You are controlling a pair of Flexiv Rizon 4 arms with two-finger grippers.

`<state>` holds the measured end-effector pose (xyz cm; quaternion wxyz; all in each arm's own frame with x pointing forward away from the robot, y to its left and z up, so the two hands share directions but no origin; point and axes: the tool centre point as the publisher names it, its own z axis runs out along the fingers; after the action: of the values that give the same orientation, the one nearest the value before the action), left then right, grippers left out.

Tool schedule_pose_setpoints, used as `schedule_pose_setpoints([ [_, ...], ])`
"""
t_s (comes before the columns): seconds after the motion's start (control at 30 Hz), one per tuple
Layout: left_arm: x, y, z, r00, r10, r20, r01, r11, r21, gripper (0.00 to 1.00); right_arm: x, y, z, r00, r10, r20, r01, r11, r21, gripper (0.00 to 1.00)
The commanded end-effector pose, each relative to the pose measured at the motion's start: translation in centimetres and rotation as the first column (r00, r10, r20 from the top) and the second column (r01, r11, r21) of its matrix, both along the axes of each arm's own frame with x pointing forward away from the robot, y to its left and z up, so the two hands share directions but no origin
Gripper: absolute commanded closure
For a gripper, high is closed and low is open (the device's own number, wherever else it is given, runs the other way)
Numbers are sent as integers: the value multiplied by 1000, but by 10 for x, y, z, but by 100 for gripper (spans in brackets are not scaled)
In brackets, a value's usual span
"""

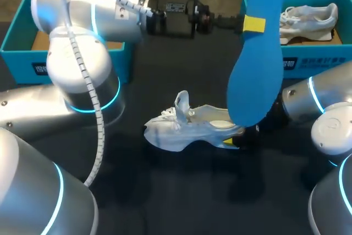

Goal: Take the shoe out of the shoebox, open the shoe tongue, remove and reinsert the insole, then place the shoe into the shoebox

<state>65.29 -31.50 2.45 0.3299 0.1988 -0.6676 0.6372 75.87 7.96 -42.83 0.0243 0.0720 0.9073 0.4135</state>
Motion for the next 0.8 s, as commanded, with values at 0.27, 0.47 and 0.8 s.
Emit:
schedule_pose_setpoints([
  [0.27, -26, 36, 3, 998, 53, 18, -51, 995, -89, 100, 2, 0, -5, 1000, -1, 1, 1, 1000, -3, 100],
  [0.47, -34, 48, 5, 998, 62, 5, -61, 988, -142, 100, 2, 0, -5, 1000, -1, 1, 1, 1000, -3, 100],
  [0.8, -47, 60, -2, 998, 58, -1, -58, 987, -150, 100, 2, 0, -5, 1000, -1, 1, 1, 1000, -3, 100],
])
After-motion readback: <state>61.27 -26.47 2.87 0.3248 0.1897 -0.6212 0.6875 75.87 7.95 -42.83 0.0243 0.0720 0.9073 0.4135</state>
